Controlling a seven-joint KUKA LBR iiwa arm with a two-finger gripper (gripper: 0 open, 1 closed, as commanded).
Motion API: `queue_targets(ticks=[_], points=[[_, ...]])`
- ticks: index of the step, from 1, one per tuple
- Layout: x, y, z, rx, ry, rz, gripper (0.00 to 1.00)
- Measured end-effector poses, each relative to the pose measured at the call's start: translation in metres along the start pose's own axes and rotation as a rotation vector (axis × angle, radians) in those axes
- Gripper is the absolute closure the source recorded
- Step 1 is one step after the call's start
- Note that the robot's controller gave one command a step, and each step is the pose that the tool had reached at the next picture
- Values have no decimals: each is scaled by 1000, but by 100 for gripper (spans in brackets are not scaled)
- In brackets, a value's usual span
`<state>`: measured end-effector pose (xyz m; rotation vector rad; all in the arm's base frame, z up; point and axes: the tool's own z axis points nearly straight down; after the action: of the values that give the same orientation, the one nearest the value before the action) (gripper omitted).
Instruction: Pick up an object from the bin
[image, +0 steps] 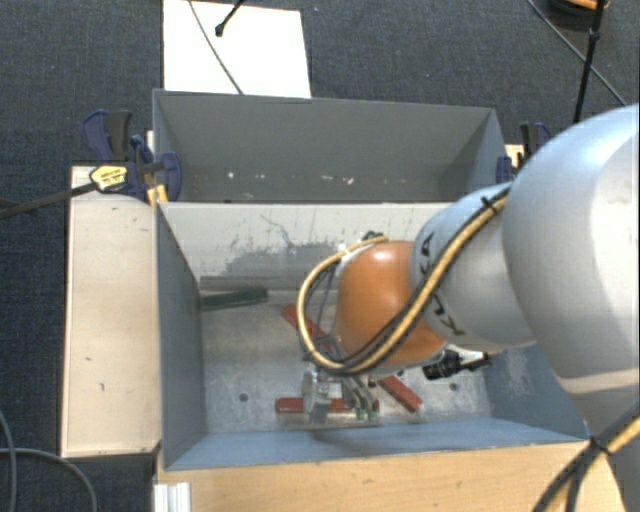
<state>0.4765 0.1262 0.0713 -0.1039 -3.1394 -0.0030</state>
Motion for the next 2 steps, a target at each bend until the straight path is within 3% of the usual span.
queue_targets(ticks=[1,2], points=[[-57,28,-28,-3,-9,3,100],[-54,26,-26,0,-1,8,0]])
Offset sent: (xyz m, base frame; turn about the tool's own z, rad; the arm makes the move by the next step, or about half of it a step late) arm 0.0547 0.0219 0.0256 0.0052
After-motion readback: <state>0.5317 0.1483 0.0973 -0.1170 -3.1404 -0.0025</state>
